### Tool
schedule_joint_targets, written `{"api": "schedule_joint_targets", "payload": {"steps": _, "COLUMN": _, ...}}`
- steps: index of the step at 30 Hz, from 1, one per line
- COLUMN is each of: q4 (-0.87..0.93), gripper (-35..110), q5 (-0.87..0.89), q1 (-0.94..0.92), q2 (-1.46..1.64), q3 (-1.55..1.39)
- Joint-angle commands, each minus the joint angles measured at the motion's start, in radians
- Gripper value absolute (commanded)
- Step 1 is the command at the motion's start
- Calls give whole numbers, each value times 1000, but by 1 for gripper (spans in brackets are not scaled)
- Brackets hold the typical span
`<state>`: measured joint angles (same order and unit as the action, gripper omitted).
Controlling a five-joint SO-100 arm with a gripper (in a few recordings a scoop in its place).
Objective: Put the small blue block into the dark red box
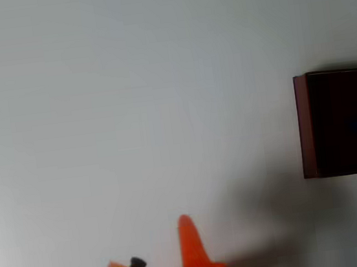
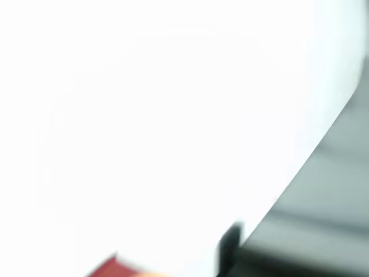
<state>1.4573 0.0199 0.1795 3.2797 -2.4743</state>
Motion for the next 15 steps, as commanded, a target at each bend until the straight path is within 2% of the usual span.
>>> {"api": "schedule_joint_targets", "payload": {"steps": 1, "q4": -37, "gripper": 0, "q5": -5, "q1": 114, "q2": 75, "q3": -143}}
{"api": "schedule_joint_targets", "payload": {"steps": 8, "q4": -77, "gripper": 0, "q5": -48, "q1": 322, "q2": 75, "q3": -354}}
{"api": "schedule_joint_targets", "payload": {"steps": 15, "q4": -106, "gripper": 0, "q5": -32, "q1": 371, "q2": 78, "q3": -499}}
